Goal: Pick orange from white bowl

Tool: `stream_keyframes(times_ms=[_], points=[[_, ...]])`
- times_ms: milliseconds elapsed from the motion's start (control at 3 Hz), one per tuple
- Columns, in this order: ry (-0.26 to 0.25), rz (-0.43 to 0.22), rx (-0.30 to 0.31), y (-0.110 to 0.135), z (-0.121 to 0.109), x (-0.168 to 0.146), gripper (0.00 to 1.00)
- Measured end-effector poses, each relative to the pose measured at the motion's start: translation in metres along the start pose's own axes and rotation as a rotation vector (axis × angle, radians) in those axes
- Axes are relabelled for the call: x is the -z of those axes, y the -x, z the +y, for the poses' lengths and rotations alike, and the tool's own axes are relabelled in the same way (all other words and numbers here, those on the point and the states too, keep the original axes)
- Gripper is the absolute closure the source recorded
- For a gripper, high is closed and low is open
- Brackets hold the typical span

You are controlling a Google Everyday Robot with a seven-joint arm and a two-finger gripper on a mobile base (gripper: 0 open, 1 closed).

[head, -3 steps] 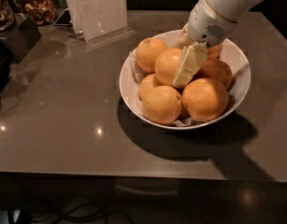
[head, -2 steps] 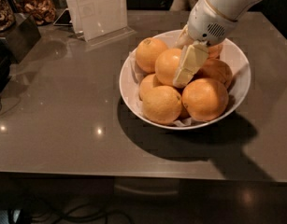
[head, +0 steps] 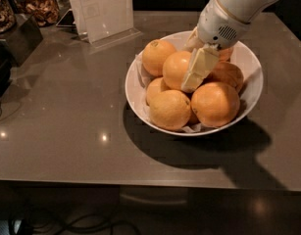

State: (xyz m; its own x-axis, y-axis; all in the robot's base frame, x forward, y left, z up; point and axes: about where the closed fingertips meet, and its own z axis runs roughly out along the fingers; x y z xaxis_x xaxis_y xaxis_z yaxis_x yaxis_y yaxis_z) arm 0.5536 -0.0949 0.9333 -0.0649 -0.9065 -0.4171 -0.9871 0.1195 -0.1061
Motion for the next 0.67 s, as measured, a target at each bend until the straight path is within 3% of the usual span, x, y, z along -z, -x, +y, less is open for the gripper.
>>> stream_keyframes(times_ms=[333, 667], points=[[-0.019, -0.032, 0.026, 0.009, 0.002, 0.006, 1.00], [-0.066, -0.114, 0.070, 0.023, 0.011, 0.036, 1.00]])
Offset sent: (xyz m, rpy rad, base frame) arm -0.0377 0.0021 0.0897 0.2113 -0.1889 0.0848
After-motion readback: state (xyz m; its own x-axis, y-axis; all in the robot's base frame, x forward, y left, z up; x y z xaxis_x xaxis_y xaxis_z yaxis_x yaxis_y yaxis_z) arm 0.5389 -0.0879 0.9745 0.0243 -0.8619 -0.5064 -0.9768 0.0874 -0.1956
